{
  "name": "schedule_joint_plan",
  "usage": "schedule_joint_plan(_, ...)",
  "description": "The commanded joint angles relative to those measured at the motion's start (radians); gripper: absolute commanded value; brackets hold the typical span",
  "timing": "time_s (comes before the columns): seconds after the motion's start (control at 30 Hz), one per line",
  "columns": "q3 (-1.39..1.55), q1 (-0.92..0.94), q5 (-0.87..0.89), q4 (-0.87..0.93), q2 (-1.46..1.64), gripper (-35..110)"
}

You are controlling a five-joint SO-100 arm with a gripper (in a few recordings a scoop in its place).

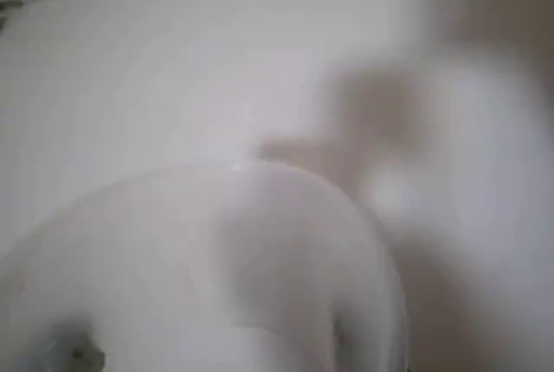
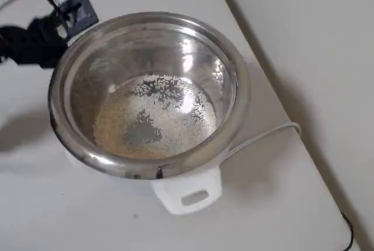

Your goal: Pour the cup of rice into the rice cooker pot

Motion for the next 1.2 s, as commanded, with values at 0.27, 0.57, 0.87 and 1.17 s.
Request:
schedule_joint_plan(0.27, -0.086, 0.058, -0.365, -1.342, -0.877, 30)
schedule_joint_plan(0.57, -0.1, 0.037, -0.423, -1.54, -1.057, 57)
schedule_joint_plan(0.87, -0.186, 0.029, -0.44, -1.483, -1.02, 57)
schedule_joint_plan(1.17, 0.133, 0.075, -0.314, -1.454, -0.712, 56)
